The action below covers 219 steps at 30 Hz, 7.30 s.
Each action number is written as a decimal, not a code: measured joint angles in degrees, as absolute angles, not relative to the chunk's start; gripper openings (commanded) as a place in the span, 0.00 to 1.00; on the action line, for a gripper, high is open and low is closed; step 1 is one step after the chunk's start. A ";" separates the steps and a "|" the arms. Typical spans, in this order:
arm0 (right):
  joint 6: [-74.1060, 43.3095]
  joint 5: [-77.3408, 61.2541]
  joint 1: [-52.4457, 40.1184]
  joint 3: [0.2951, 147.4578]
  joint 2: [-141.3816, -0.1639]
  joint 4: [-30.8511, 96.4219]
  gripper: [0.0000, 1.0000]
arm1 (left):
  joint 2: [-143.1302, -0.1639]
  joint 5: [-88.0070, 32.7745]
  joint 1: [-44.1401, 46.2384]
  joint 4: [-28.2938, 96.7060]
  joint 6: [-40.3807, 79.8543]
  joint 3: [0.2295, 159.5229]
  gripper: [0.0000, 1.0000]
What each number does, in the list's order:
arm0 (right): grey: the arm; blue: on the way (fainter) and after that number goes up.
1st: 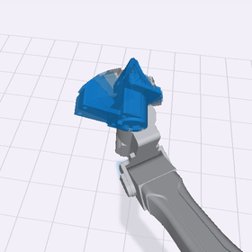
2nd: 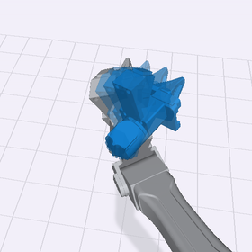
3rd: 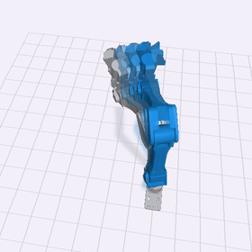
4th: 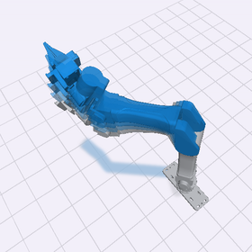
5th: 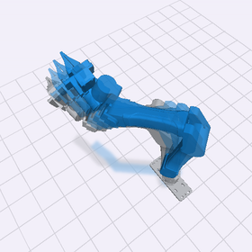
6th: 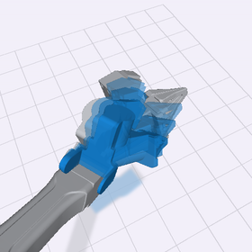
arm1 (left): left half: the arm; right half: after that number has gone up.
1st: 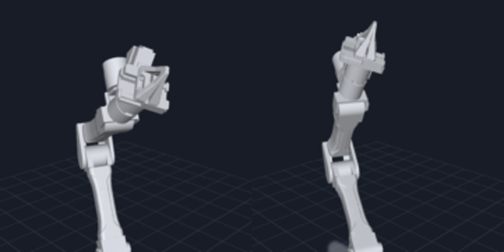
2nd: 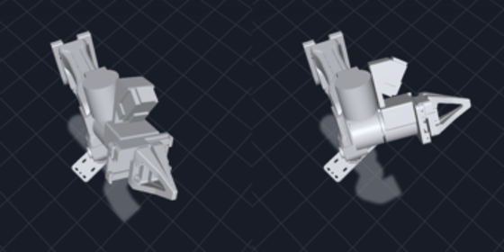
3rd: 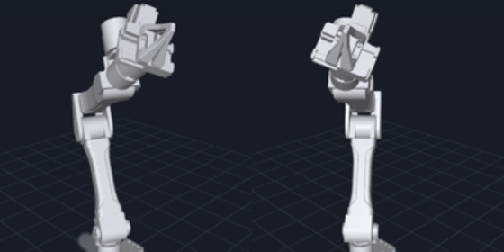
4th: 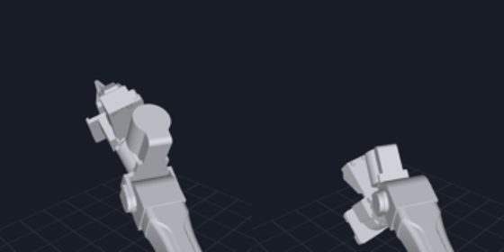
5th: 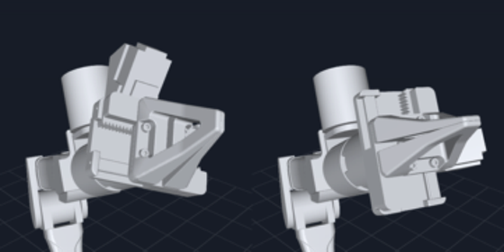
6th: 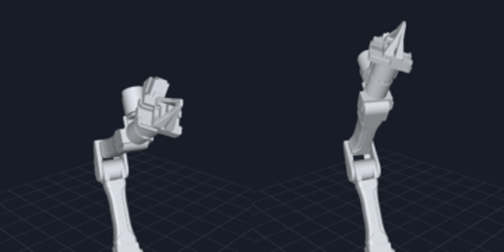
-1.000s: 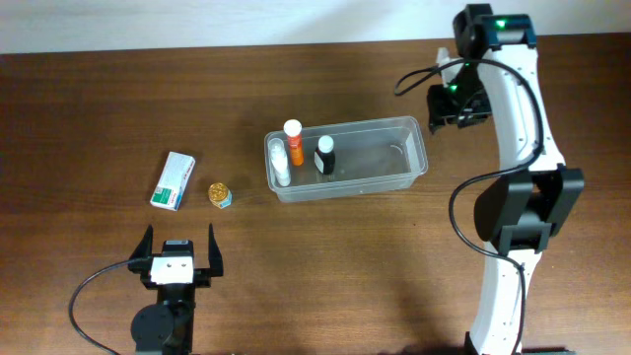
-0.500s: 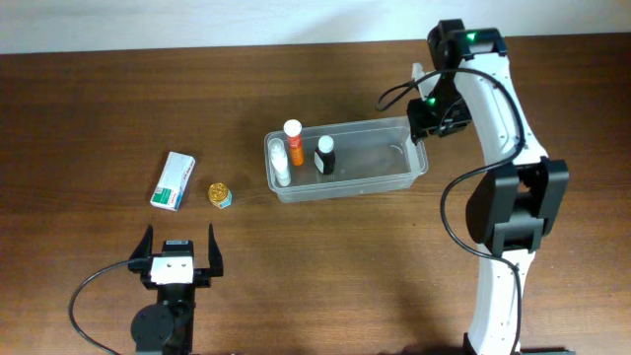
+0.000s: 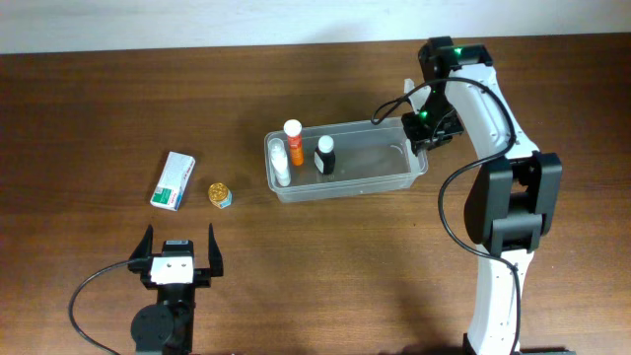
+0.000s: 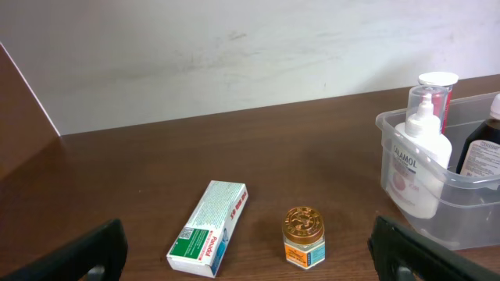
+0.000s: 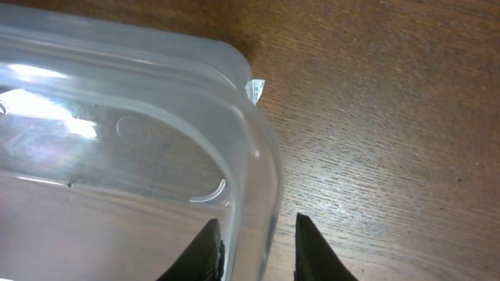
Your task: Pack container
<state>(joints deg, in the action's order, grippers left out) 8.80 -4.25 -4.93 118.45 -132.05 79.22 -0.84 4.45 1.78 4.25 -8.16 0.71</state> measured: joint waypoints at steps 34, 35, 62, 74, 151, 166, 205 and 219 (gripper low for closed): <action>-6.52 -7.29 -5.19 118.15 -132.05 80.53 0.04 | -0.84 4.45 1.78 4.25 -8.16 0.71 0.99; -7.03 -7.42 -5.21 118.15 -132.05 80.51 0.04 | -0.84 4.45 1.78 4.25 -8.16 0.71 0.99; -6.70 -6.09 -5.34 118.15 -132.05 78.46 0.05 | -0.84 4.45 1.78 4.27 -8.16 0.71 1.00; -5.15 -5.37 -4.71 118.15 -132.05 77.62 0.09 | -0.84 4.45 1.78 4.27 -8.16 0.71 0.99; -6.02 -4.36 24.97 152.62 -129.91 96.99 0.98 | -0.84 4.21 1.78 -0.40 -9.23 0.67 0.99; -6.02 -4.32 24.97 152.62 -129.91 96.97 0.99 | -10.24 -2.83 0.16 6.13 -9.34 17.45 1.00; -6.07 -4.34 24.97 152.57 -129.91 96.99 0.98 | -106.15 1.43 -8.49 50.50 -17.47 82.26 0.99; -6.02 -4.34 24.97 152.57 -129.91 96.99 0.98 | -112.60 -2.02 -12.29 47.97 -24.18 83.11 0.99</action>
<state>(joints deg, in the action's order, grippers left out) -6.02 -4.34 24.97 152.57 -129.91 96.99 -112.60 -2.02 -12.29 47.97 -24.18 83.11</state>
